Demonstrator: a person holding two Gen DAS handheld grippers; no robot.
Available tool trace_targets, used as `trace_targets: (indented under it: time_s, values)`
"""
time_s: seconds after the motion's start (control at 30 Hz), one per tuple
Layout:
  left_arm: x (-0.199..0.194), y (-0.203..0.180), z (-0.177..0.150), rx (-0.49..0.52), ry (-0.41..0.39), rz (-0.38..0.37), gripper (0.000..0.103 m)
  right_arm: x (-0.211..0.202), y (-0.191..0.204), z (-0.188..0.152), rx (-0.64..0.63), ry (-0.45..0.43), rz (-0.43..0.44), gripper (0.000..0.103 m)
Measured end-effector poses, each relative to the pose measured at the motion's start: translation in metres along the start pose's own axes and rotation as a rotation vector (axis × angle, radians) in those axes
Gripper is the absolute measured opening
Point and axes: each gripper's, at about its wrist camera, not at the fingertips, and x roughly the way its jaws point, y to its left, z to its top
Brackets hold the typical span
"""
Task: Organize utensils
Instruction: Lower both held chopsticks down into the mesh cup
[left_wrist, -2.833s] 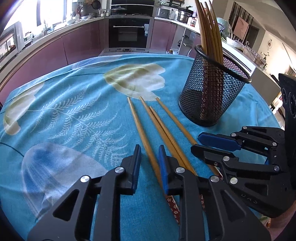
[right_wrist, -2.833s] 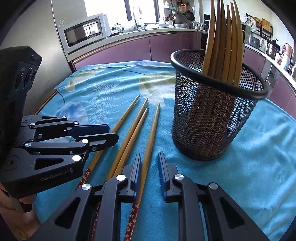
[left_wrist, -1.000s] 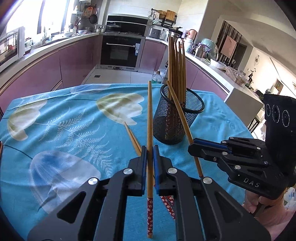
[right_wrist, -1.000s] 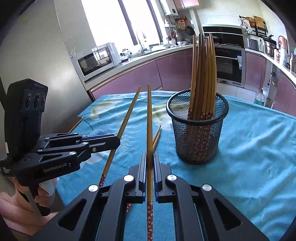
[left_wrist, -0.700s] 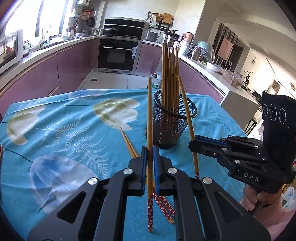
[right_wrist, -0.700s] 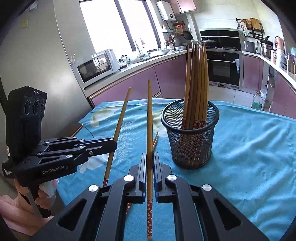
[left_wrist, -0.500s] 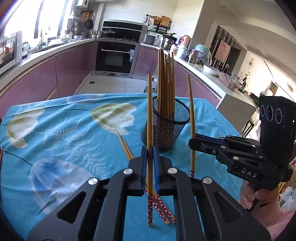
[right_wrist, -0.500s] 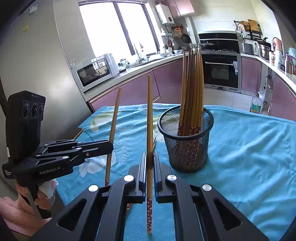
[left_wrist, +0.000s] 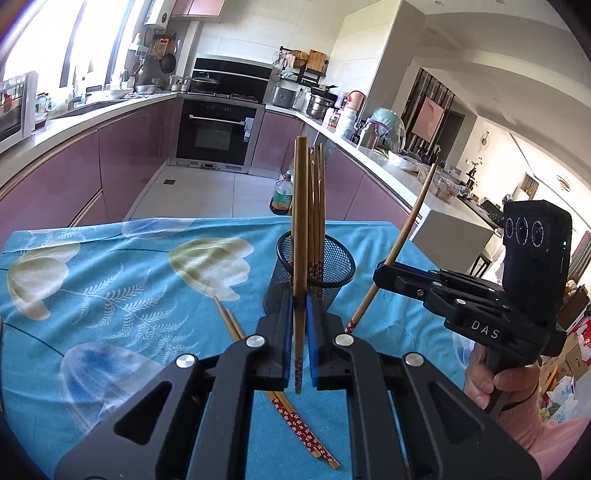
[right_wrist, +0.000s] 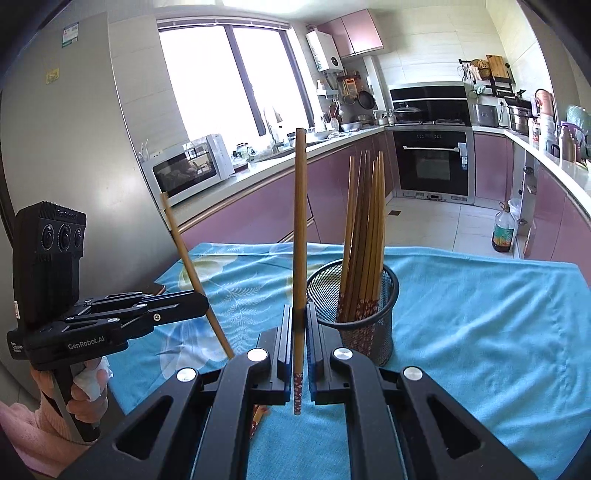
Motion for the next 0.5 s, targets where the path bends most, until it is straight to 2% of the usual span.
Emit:
trace_targets:
  time_s: [0.5]
  values:
    - [-0.011,-0.012,0.038,0.038,-0.089,-0.005,0.008,-0.016,0.0,0.03,-0.038,-0.08,-0.012,0.006]
